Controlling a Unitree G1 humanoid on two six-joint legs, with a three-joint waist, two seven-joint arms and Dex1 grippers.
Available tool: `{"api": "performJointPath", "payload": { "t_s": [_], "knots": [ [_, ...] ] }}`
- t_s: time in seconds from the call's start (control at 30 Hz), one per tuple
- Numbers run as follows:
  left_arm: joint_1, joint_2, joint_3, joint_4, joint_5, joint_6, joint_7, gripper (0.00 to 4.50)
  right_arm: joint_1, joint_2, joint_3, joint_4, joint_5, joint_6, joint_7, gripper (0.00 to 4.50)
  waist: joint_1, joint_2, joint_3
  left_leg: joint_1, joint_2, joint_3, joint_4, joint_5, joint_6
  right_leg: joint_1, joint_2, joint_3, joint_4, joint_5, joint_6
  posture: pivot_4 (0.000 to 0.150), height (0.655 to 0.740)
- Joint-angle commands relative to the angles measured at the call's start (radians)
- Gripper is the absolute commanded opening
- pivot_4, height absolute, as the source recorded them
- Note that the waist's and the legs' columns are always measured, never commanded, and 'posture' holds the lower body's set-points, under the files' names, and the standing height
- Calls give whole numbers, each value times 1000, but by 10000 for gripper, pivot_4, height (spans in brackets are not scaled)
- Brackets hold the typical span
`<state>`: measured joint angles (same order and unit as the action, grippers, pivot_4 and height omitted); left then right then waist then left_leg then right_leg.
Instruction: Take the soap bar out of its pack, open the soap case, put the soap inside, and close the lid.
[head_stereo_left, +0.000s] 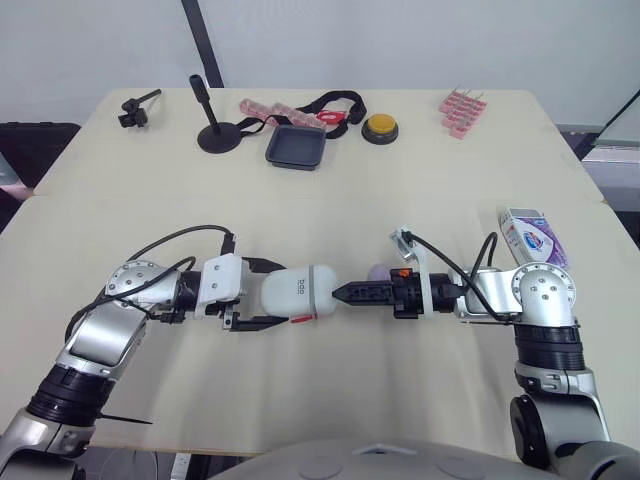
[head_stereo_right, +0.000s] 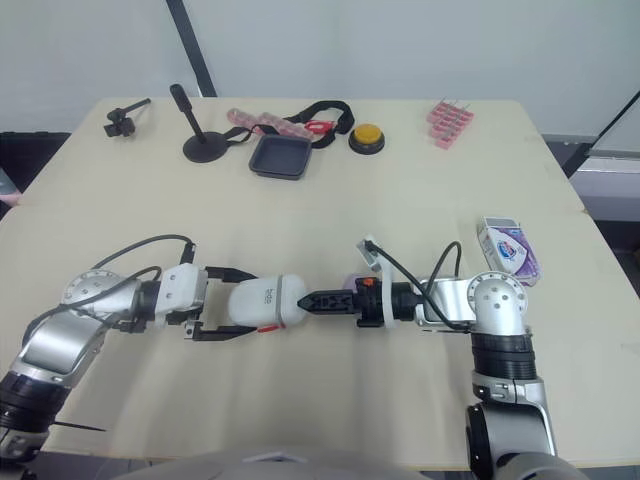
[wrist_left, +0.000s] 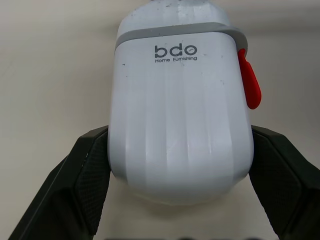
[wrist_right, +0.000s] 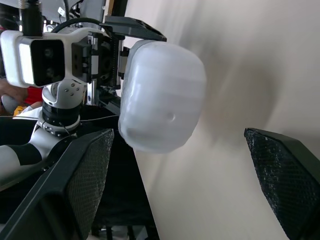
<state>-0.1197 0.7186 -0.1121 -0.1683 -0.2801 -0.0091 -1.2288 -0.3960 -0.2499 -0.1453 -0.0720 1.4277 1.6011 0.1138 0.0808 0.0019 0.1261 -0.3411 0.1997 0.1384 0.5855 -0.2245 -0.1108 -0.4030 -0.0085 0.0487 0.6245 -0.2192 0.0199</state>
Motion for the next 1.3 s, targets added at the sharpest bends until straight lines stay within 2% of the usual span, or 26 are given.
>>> {"api": "performJointPath", "payload": {
  "t_s": [0.03, 0.37, 0.43, 0.47, 0.63, 1.0, 1.3],
  "knots": [
    [-4, -7, -7, -31, -9, -5, 8, 34518, -18, 13, 2, 10, 35, -27, -21, 45000, 0, 0, 0, 0, 0, 0, 0, 0, 0, 0, 0, 0, 0, 0, 0, 1500, 7400],
    [-16, -20, -41, -28, 4, -11, 10, 34518, -59, 39, 29, 49, 27, -54, -34, 45000, -2, 0, 0, 0, 0, 0, 0, 0, 0, 0, 0, 0, 1, 0, 0, 1500, 7400],
    [-21, -20, -42, -23, 7, -15, 10, 34518, -63, 34, 33, 58, 29, -48, -34, 39393, -1, 0, 0, 0, 0, 0, 0, 1, 0, 0, 0, 0, 1, 0, 0, 1500, 7400],
    [-25, -20, -42, -20, 8, -17, 11, 34518, -63, 31, 38, 60, 26, -42, -34, 38204, 0, 0, 0, 0, 0, 0, 0, 1, 1, 0, 0, 0, 1, 0, 0, 1500, 7400],
    [-34, -28, -43, -22, 3, -10, 16, 34518, -39, 19, 84, 43, 26, -10, 2, 21739, 0, 0, 0, 0, 0, 0, 0, 1, 1, 0, 0, 0, 1, 0, 0, 1500, 7400],
    [-38, -26, -38, -12, 9, -21, 20, 34518, -74, -34, 79, 106, 29, 12, 45, 21385, 0, 0, 0, 0, 0, 0, 0, 2, 2, 0, 0, 0, 2, 0, 0, 1500, 7400],
    [-28, -19, -11, 5, 11, -52, 31, 34518, -72, -98, 9, 98, 32, -38, 41, 21385, 2, 0, 0, 0, 0, 0, 1, 2, 2, 0, 0, 0, 2, 0, 0, 1500, 7400]
  ]
}}
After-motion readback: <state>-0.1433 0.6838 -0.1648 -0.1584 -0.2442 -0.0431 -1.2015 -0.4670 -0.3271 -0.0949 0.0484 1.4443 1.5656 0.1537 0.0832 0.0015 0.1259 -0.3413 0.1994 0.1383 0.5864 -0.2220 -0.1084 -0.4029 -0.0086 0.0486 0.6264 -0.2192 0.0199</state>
